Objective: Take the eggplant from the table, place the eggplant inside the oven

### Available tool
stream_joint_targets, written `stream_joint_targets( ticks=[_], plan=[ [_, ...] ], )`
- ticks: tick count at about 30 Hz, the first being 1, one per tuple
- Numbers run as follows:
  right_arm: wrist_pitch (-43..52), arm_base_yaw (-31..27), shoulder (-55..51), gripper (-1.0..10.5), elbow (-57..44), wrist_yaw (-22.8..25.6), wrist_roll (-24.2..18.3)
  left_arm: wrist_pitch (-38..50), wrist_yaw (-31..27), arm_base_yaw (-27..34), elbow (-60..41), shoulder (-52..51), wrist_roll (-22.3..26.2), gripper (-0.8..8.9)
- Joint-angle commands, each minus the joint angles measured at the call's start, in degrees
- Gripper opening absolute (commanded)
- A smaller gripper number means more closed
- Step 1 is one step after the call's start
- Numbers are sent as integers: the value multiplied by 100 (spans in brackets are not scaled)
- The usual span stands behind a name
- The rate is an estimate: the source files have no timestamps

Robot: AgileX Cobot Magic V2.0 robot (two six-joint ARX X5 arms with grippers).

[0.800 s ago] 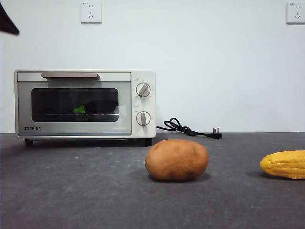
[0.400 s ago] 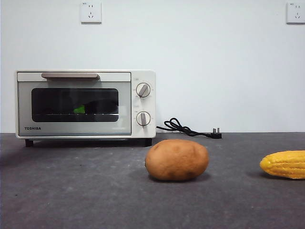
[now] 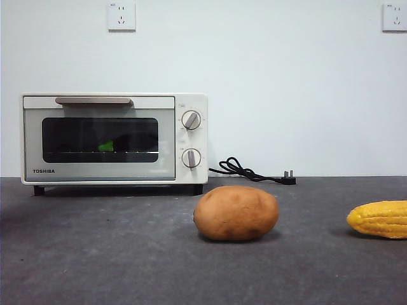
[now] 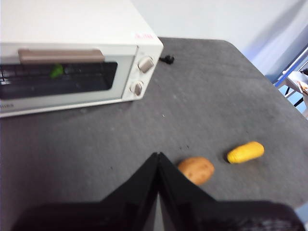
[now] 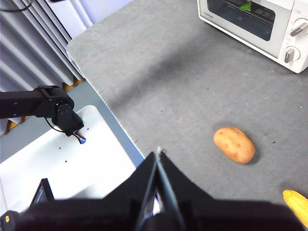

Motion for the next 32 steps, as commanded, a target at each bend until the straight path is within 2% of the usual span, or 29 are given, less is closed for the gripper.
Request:
stream_joint_targets(
  ticks=[1, 9, 32],
  plan=[
    [-138, 4, -13, -2, -15, 4, 24, -345, 24, -17, -4, -280, 103, -6],
    [-138, 4, -11, -2, -15, 4, 24, -616, 24, -17, -4, -710, 105, -5],
    [-138, 4, -2, -2, -15, 7, 24, -614, 55, -17, -4, -575, 37, -5]
  ],
)
